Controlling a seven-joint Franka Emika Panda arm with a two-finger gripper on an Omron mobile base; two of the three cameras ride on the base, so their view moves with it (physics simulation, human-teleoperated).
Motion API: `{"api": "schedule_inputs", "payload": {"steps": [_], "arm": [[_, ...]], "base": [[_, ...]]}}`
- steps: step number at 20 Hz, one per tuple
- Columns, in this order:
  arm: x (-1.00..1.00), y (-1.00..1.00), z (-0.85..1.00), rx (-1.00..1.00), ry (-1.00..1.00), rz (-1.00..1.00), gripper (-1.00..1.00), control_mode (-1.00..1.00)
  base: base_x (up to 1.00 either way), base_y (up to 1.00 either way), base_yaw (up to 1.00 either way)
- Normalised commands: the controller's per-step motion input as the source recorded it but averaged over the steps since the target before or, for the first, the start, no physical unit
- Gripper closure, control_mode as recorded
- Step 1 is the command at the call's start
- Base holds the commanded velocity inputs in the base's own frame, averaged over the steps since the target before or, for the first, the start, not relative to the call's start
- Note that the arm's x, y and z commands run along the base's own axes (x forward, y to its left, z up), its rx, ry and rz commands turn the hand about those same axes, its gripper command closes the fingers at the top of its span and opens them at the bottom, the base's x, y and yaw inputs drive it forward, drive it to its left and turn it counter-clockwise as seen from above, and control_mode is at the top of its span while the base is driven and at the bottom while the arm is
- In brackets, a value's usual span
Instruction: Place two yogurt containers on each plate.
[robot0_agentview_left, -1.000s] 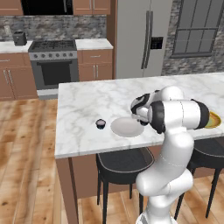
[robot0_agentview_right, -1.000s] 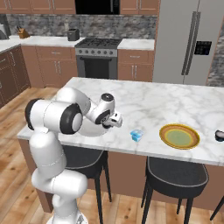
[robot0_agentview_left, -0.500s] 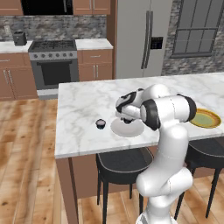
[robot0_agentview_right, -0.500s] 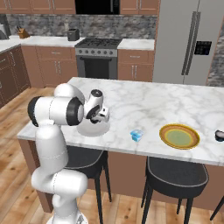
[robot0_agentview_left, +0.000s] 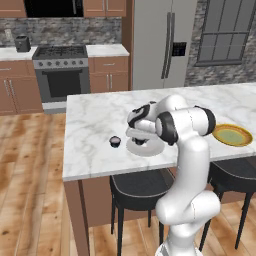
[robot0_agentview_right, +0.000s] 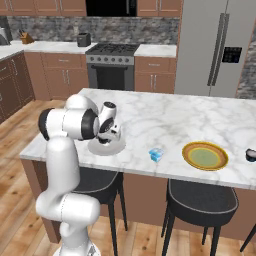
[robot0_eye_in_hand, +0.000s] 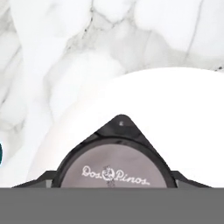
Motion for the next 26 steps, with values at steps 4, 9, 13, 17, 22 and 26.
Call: {"api": "schedule_inputs", "payload": {"steps": [4,9,13,17,22,26], "arm": [[0.06,0.00,-0.24,0.01,0.13,0.01,1.00,-1.00],[0.10,0.00,-0.10,0.06,0.00,0.03,1.00,-1.00],[-0.20,0.00,-0.11,0.01,0.00,0.04,1.00,-1.00],[-0.29,0.00,0.00,0.00,0.00,0.03,-1.00,-1.00],[-0.24,0.00,0.00,0.00,-0.05,0.01,-1.00,-1.00],[-0.21,0.00,0.05,0.00,-0.05,0.00,-1.00,-1.00]], "base": [[0.00,0.00,0.00],[0.00,0.00,0.00],[0.00,0.00,0.00],[0.00,0.00,0.00],[0.00,0.00,0.00],[0.00,0.00,0.00]]}}
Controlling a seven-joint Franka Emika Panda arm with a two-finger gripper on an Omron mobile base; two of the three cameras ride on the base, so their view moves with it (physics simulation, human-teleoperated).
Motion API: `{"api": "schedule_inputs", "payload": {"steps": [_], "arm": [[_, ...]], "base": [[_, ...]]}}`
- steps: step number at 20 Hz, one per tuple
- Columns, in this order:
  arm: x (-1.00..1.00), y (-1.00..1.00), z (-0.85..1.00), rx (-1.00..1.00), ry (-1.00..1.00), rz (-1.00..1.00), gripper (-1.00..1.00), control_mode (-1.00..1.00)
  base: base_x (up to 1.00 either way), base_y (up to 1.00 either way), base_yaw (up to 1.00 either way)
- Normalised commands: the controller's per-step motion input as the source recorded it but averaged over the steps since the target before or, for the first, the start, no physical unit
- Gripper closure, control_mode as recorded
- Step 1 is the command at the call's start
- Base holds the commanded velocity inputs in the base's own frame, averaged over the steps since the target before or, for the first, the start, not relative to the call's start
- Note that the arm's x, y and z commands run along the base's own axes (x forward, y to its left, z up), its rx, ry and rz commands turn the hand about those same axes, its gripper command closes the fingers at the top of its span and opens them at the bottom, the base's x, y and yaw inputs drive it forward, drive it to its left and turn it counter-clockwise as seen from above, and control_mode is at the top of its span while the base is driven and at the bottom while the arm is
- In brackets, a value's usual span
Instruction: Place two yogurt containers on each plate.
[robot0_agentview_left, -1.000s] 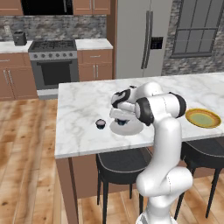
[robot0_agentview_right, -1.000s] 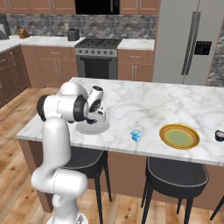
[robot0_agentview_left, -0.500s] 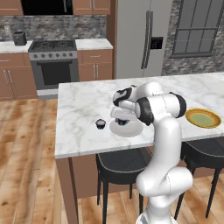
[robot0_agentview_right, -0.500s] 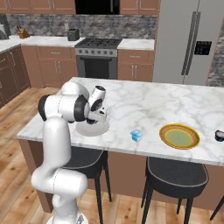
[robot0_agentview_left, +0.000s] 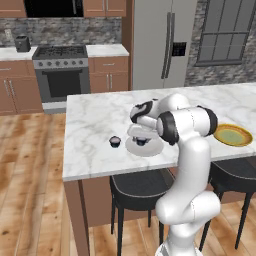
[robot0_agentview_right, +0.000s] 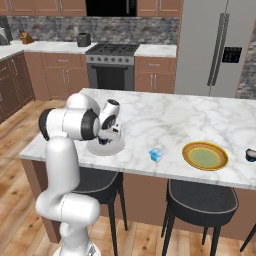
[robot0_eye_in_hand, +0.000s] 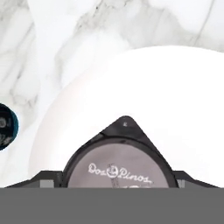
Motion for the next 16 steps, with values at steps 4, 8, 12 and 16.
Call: {"api": "schedule_inputs", "payload": {"steps": [4,8,12,16], "arm": [[-0.18,0.00,0.03,0.00,-0.06,0.00,-1.00,-1.00],[-0.14,0.03,0.13,-0.02,-0.05,0.00,-1.00,-1.00],[-0.11,0.06,0.42,-0.06,-0.17,0.00,-1.00,-1.00],[-0.01,0.11,0.57,-0.16,-0.16,0.00,-1.00,-1.00]], "base": [[0.00,0.00,0.00],[0.00,0.00,0.00],[0.00,0.00,0.00],[0.00,0.00,0.00]]}}
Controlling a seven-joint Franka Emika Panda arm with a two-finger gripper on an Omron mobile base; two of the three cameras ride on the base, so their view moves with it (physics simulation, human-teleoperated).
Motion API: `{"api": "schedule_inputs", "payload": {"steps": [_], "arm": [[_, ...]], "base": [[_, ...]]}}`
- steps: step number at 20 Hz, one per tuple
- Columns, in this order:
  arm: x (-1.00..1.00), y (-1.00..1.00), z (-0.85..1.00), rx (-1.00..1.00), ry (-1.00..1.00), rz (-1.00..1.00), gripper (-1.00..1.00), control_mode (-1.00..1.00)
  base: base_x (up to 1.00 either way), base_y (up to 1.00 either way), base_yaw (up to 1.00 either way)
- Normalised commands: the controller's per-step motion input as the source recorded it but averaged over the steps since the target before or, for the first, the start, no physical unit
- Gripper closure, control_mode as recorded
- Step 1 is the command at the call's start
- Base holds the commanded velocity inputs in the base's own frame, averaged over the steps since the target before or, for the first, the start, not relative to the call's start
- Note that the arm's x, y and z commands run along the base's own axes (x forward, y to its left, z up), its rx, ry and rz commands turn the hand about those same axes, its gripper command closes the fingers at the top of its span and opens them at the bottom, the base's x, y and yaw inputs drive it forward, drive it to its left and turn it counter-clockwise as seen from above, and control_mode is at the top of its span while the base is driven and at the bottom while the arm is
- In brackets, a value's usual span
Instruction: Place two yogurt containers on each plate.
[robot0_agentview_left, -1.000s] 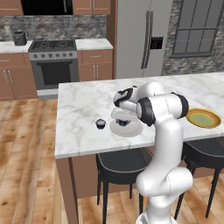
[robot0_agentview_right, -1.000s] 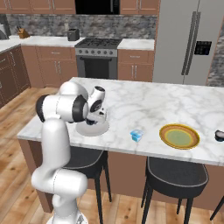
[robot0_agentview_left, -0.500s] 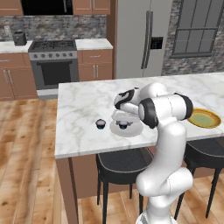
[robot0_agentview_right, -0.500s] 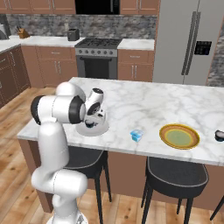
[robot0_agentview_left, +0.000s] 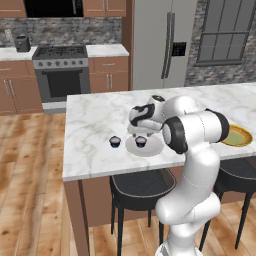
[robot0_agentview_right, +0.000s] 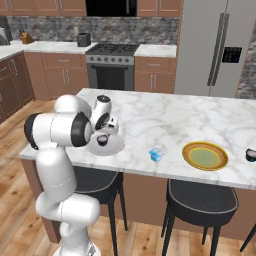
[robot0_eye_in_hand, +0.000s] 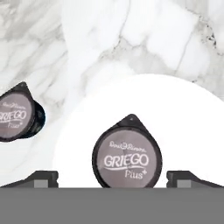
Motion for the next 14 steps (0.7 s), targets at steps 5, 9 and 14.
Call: {"api": "schedule_inputs", "payload": {"steps": [5,9,14], "arm": [[0.02,0.39,0.50,-0.12,0.00,0.00,-1.00,-1.00],[0.22,0.58,0.17,0.00,0.04,0.00,-1.00,-1.00],[0.31,0.49,0.14,0.00,0.10,0.00,-1.00,-1.00]], "base": [[0.00,0.00,0.00],[0.00,0.00,0.00],[0.00,0.00,0.00]]}}
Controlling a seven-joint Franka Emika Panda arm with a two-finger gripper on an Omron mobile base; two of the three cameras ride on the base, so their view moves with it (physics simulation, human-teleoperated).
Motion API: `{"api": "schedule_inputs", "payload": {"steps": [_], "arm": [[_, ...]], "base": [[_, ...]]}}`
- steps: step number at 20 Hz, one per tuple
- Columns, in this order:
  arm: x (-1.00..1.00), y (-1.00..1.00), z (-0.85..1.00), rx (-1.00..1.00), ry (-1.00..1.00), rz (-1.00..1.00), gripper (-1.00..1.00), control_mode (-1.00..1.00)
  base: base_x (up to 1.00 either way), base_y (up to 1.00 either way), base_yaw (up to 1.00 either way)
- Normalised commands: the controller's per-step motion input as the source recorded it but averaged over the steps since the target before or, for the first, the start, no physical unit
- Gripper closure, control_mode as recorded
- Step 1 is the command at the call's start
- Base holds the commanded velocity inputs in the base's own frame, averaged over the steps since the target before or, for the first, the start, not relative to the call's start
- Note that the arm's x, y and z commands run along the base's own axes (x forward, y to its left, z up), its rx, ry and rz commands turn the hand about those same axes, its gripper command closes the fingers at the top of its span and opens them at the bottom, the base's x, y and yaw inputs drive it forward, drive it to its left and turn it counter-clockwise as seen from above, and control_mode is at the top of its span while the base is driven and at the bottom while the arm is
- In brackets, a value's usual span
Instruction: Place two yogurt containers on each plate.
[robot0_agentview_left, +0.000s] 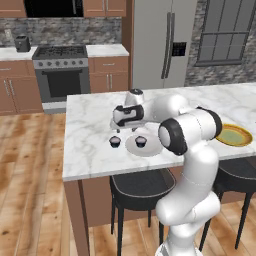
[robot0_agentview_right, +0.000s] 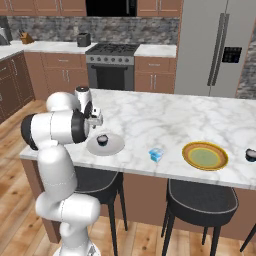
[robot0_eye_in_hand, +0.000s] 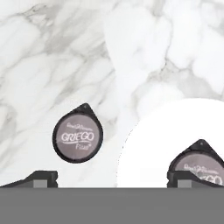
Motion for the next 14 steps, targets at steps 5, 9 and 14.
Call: {"api": "schedule_inputs", "payload": {"steps": [5,9,14], "arm": [[-0.01,0.36,-0.01,0.01,0.07,0.00,-1.00,-1.00],[-0.08,0.21,-0.20,0.00,0.01,0.00,-1.00,-1.00],[0.08,0.20,-0.34,0.00,0.02,0.00,-1.00,-1.00]], "base": [[0.00,0.00,0.00],[0.00,0.00,0.00],[0.00,0.00,0.00]]}}
